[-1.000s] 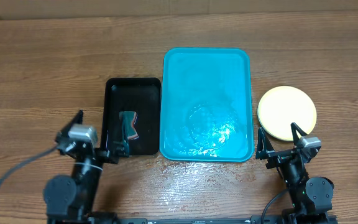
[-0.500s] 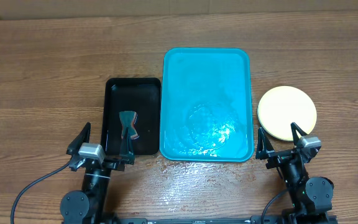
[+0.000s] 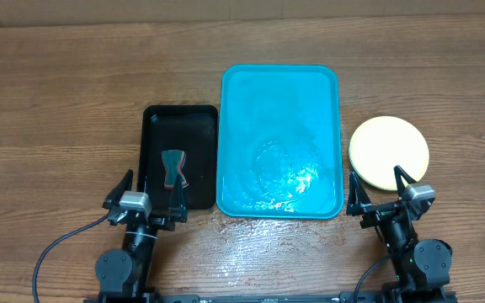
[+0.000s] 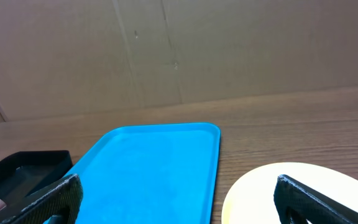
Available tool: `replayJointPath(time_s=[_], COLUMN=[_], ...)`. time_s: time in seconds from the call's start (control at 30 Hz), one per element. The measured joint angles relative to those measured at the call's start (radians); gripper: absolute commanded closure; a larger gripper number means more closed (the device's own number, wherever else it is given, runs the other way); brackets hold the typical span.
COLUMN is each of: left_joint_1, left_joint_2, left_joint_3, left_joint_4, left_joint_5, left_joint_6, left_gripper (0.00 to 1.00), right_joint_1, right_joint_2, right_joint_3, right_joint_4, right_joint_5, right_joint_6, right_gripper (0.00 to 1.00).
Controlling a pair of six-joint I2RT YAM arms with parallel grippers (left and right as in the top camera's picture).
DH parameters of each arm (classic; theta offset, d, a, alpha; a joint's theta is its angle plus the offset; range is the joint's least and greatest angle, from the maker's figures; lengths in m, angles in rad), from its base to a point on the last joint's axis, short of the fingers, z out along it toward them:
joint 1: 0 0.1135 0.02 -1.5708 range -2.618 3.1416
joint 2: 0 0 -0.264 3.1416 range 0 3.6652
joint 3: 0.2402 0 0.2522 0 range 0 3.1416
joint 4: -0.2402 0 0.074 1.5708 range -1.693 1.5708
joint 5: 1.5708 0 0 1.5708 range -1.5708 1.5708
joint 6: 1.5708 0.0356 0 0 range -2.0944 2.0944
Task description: Clean dirty plates on tray and stack at the side
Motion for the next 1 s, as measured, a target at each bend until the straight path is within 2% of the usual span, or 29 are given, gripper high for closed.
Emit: replayJointPath(time_s=[0.1, 1.0], left_joint_1=[0.000, 0.000], left_joint_2=[0.003, 0.002], left_joint_3=[0.000, 0.000], left_joint_4=[-0.071, -0.071], left_joint_5=[-0.003, -0.007], left_joint_6=[0.000, 0.000], left_gripper=[0.00, 0.00], right_joint_1=[0.000, 0.000], right_joint_2=[0.000, 0.000], right_joint_3=[0.000, 0.000], right_joint_4=[-0.001, -0.001], right_joint_5=[0.001, 0.000], right_joint_6=[0.000, 0.000], right_gripper=[0.00, 0.00])
